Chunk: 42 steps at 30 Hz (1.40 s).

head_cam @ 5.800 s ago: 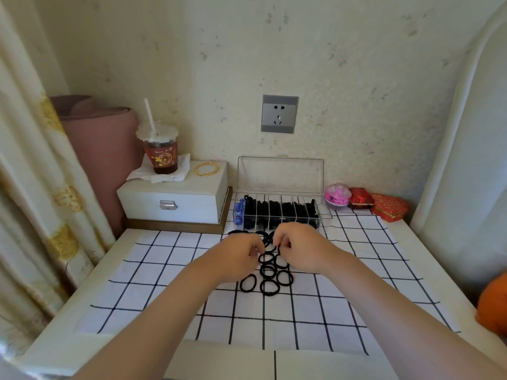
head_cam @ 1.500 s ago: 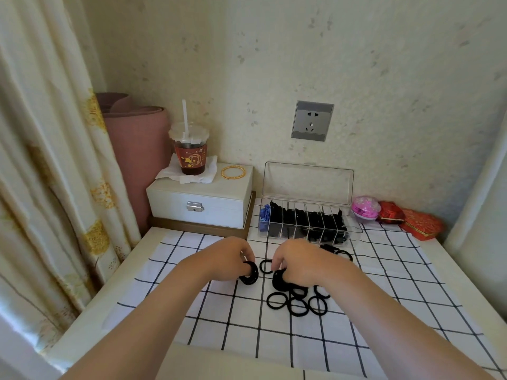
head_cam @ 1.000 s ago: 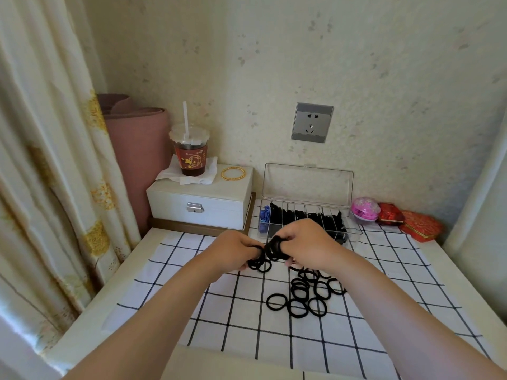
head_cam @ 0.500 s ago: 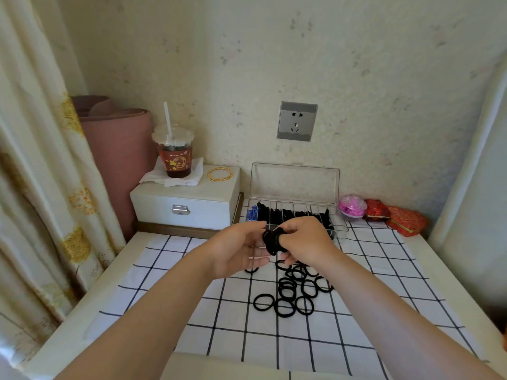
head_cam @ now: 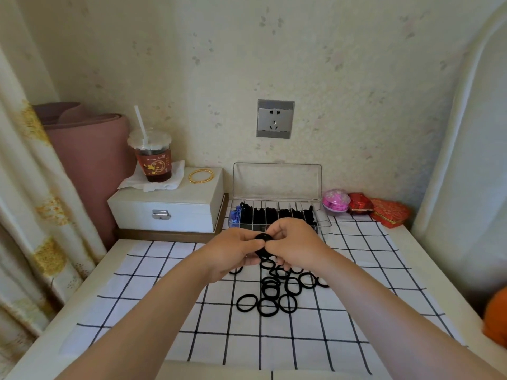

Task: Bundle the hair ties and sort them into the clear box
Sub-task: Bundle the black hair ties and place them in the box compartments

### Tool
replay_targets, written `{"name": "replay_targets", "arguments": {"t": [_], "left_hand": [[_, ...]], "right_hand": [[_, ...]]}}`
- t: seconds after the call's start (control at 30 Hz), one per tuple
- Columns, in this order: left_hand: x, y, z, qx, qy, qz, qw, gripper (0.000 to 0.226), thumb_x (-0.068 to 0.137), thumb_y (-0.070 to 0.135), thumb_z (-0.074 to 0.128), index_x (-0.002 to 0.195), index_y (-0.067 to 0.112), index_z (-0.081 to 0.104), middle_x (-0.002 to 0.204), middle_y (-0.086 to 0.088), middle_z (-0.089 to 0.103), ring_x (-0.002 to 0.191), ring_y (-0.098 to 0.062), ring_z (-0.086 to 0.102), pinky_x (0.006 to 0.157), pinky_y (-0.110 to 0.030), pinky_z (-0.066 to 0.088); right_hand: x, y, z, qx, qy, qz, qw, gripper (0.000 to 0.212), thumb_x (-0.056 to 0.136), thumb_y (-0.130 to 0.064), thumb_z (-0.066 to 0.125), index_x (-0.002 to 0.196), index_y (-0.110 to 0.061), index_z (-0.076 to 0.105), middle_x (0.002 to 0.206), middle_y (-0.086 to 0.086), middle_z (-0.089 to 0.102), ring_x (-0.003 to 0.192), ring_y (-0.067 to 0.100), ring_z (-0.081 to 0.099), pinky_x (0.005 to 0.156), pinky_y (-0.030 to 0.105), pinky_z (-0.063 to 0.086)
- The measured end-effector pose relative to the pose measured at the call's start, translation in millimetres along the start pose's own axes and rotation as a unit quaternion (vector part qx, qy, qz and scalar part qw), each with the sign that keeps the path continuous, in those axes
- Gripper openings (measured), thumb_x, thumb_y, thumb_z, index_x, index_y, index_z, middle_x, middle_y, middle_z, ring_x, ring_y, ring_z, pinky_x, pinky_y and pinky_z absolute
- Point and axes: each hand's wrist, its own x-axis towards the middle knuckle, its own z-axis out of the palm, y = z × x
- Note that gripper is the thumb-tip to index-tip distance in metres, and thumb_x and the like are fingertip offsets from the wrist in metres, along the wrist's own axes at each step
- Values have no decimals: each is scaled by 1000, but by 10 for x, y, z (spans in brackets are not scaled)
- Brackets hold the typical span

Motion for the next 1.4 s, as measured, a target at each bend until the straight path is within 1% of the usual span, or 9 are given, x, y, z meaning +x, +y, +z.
{"name": "replay_targets", "arguments": {"t": [0.13, 0.27, 0.37, 0.5, 0.67, 0.8, 1.03, 1.27, 1.4], "left_hand": [[22, 40, 30, -16, 14, 5, 1000, 25, 98, 9, 56, 118, 10, 70, 112, -10, 72, 94, -13, 66, 79, -21, 54], [60, 65, 90, -15, 16, 27, 999, 28, 95, 8, 60, 121, 16, 67, 112, -8, 72, 93, -13, 67, 80, -23, 55], [124, 75, 166, 8, 57, 36, 998, 29, 88, 12, 72, 115, 11, 64, 109, -13, 72, 95, -20, 71, 77, -24, 57], [163, 108, 276, 51, 107, 73, 990, 20, 82, 13, 78, 100, 9, 69, 96, -7, 72, 81, -11, 70, 74, -23, 59], [223, 167, 375, 33, 91, 93, 991, 25, 81, 12, 78, 106, 9, 73, 102, -6, 74, 85, -8, 71, 74, -22, 59], [351, 269, 455, 40, 71, 108, 991, 25, 85, 14, 75, 110, 17, 72, 103, -3, 75, 89, -10, 71, 78, -24, 59], [858, 349, 614, 236, 123, 183, 946, 27, 96, 26, 58, 123, 24, 63, 110, 8, 64, 102, -8, 59, 83, -16, 42], [1195, 260, 647, 404, 121, 219, 880, 35, 93, 26, 58, 128, 29, 61, 119, 4, 64, 117, -18, 52, 102, -38, 44], [1225, 215, 686, 459, 126, 234, 848, 38, 94, 32, 57, 131, 34, 57, 127, 3, 60, 124, -21, 40, 104, -34, 33]], "right_hand": [[-52, 32, -150, 117, -52, 28, 991, 19, 88, -22, 72, 105, -16, 67, 89, 5, 69, 66, 14, 65, 51, 27, 51], [-85, 148, -244, 237, -66, 92, 965, 29, 90, -30, 73, 113, -13, 69, 114, 10, 69, 87, 23, 71, 65, 33, 59], [-91, 207, -297, 309, -104, 119, 938, 31, 91, -24, 72, 113, -3, 71, 112, 18, 72, 93, 29, 72, 73, 35, 61], [-55, 219, -355, 343, -62, 137, 927, 28, 88, -17, 74, 110, -2, 70, 113, 20, 70, 90, 29, 73, 71, 33, 62], [2, 276, -485, 365, -50, 145, 918, 20, 87, -15, 74, 104, -4, 71, 105, 17, 71, 88, 29, 73, 71, 34, 62], [66, 286, -650, 327, 9, 119, 937, 17, 87, -12, 74, 102, -5, 72, 95, 15, 75, 78, 24, 72, 63, 29, 61], [408, 554, -989, 162, 242, 77, 954, 8, 83, -13, 79, 90, -8, 78, 79, 10, 76, 64, 16, 73, 49, 23, 52], [560, 755, -965, -20, 265, 27, 964, 4, 80, -23, 81, 82, -21, 80, 67, -7, 72, 61, 6, 65, 63, 24, 49], [638, 721, -951, -142, 228, 21, 963, 5, 84, -21, 77, 83, -20, 81, 59, -10, 63, 55, 3, 55, 50, 14, 36]]}}
